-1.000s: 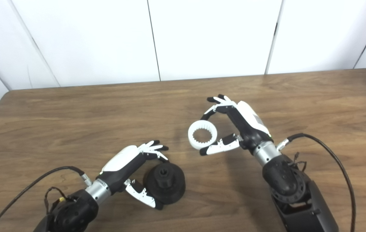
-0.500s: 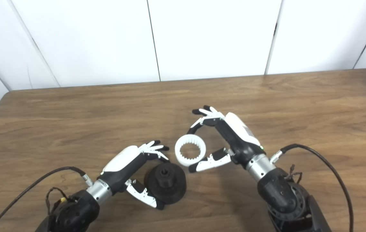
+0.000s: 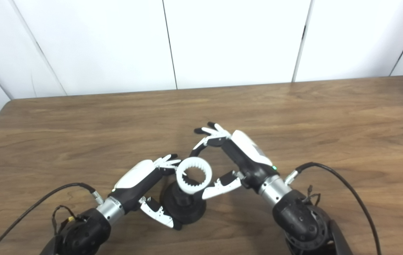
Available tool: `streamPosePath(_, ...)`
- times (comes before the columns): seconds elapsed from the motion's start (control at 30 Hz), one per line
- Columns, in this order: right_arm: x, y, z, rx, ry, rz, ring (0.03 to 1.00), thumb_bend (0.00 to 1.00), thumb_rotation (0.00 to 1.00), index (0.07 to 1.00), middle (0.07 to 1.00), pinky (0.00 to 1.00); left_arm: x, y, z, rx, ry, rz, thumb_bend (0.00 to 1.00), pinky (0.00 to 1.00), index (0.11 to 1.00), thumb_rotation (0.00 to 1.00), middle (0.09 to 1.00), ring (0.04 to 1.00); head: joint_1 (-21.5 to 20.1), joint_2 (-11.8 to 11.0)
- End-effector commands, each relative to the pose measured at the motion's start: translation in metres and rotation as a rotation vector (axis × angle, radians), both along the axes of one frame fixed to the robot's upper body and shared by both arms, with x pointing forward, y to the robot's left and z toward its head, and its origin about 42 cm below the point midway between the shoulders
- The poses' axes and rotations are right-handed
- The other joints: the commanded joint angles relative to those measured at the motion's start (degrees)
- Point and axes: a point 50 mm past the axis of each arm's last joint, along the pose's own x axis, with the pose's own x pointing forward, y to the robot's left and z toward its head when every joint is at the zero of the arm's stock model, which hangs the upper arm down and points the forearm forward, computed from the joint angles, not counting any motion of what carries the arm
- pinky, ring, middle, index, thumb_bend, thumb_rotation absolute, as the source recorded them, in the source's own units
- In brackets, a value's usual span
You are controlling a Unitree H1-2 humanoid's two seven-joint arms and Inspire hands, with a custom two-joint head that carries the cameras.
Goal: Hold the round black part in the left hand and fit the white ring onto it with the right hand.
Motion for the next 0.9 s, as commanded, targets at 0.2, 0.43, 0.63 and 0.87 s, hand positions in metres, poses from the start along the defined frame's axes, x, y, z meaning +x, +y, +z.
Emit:
streamPosePath(0.2, 0.000, 0.013, 0.012, 0.022, -0.042, 0.042, 1.000, 0.52, 0.15, 0.491, 0.898, 1.00, 0.003, 0.001, -0.002, 0.048, 0.002, -0.008, 0.95, 1.00, 0.587, 0.23, 0.913, 1.000, 0.13, 0.30)
streamPosePath(0.43, -0.001, 0.019, 0.005, -0.005, -0.011, 0.070, 1.000, 0.52, 0.16, 0.491, 0.895, 1.00, 0.003, 0.000, -0.001, 0.047, -0.002, -0.011, 0.94, 1.00, 0.567, 0.23, 0.912, 1.000, 0.36, 0.55)
streamPosePath(0.63, 0.000, 0.020, 0.002, -0.008, -0.001, 0.076, 1.000, 0.52, 0.16, 0.491, 0.889, 1.00, 0.001, 0.000, 0.001, 0.043, 0.003, -0.011, 0.94, 1.00, 0.565, 0.23, 0.914, 1.000, 0.44, 0.90)
streamPosePath(0.87, 0.002, 0.019, 0.001, -0.001, 0.013, 0.079, 1.000, 0.52, 0.16, 0.491, 0.893, 1.00, 0.000, -0.002, 0.002, 0.047, -0.004, -0.009, 0.94, 1.00, 0.565, 0.23, 0.913, 1.000, 0.23, 1.12)
